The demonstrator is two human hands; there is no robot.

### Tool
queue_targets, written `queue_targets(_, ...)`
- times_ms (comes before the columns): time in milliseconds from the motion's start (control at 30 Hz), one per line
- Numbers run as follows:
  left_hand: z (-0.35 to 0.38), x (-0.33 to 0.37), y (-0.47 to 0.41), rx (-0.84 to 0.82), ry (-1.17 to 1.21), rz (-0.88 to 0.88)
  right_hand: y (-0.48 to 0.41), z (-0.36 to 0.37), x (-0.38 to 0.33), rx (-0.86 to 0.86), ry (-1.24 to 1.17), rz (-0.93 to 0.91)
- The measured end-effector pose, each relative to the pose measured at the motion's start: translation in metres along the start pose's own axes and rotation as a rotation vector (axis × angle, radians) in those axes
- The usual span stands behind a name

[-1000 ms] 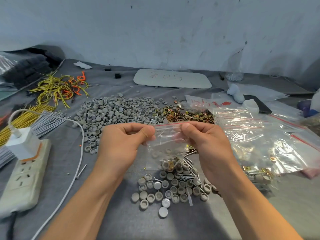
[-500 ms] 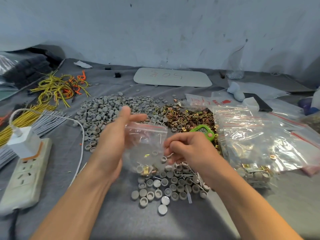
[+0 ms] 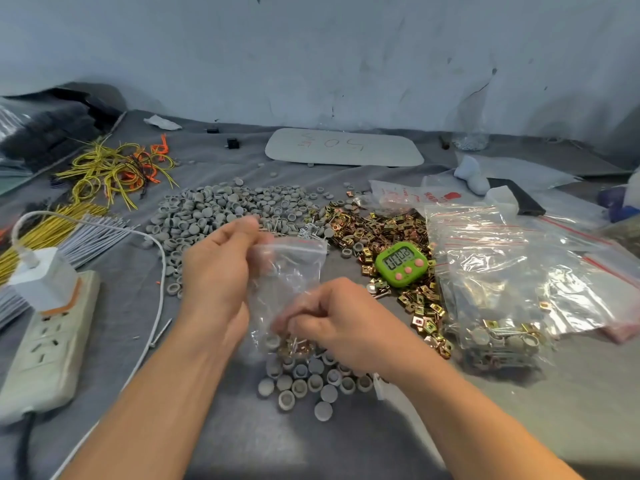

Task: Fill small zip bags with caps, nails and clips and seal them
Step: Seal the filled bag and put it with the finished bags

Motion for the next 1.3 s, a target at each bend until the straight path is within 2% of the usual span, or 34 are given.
queue_targets(67, 0.0, -0.006, -0.002, -0.103, -0.243, -0.061, -0.003, -0.006, 0.008, 0.076, -0.248, 0.094)
queue_targets(133, 0.005, -0.019, 0.004, -0.328, -0.486, -0.154, 0.0, -0.018, 0.019, 0.203, -0.495, 0.185)
queue_targets(200, 0.016, -0.031, 0.018, -0.607, -0.564, -0.223, 0.004, -0.031, 0.028, 0.327, -0.6, 0.226)
queue_targets(267, 0.022, -0.032, 0.028, -0.746, -0.514, -0.208, 0.005, -0.041, 0.032, 0.393, -0.611, 0.22)
queue_targets(300, 0.022, -0.031, 0.029, -0.728, -0.457, -0.204, 0.007, -0.045, 0.032, 0.422, -0.626, 0.211)
queue_targets(367, 0.021, -0.027, 0.025, -0.579, -0.33, -0.196, 0.013, -0.055, 0.036, 0.522, -0.673, 0.214)
queue_targets(467, 0.02, -0.015, 0.019, -0.297, -0.369, 0.04, 0.032, -0.074, 0.044, 0.696, -0.609, 0.24)
queue_targets(533, 0.027, 0.001, 0.029, -0.191, -0.519, 0.286, 0.037, -0.067, 0.04, 0.554, -0.694, 0.22)
queue_targets(567, 0.036, 0.006, 0.038, -0.218, -0.564, 0.38, 0.037, -0.057, 0.034, 0.424, -0.766, 0.196)
queue_targets(633, 0.061, 0.004, 0.057, -0.414, -0.636, 0.477, 0.038, -0.047, 0.021, 0.254, -0.888, 0.096)
queue_targets(700, 0.084, -0.004, 0.075, -0.672, -0.578, 0.444, 0.039, -0.057, 0.024, 0.33, -1.023, 0.083)
queue_targets(733, 0.09, -0.005, 0.08, -0.713, -0.486, 0.408, 0.042, -0.066, 0.033, 0.419, -1.086, 0.143)
queue_targets(800, 0.089, -0.006, 0.077, -0.571, -0.413, 0.405, 0.052, -0.085, 0.052, 0.51, -1.152, 0.233)
queue_targets(867, 0.087, -0.014, 0.069, -0.403, -0.568, 0.348, 0.061, -0.098, 0.059, 0.431, -1.167, 0.21)
queue_targets(900, 0.09, -0.021, 0.068, -0.411, -0.598, 0.259, 0.065, -0.102, 0.059, 0.373, -1.134, 0.183)
queue_targets(1000, 0.111, -0.043, 0.077, -0.588, -0.431, -0.041, 0.075, -0.112, 0.068, 0.33, -0.872, 0.19)
queue_targets(1133, 0.135, -0.052, 0.093, -0.698, -0.435, -0.018, 0.095, -0.128, 0.084, 0.491, -0.745, 0.273)
queue_targets(1300, 0.156, -0.064, 0.096, -0.564, -0.394, 0.04, 0.133, -0.17, 0.093, 0.898, -0.455, 0.272)
Point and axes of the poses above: each hand's wrist, its own y-axis away from the middle knuckle, its own z-axis out of the palm, x = y × z, the point moved 7 cm from there along -y, towards the middle knuckle, and after that the axes turned 2 degrees about -y, right-handed, at the moved point
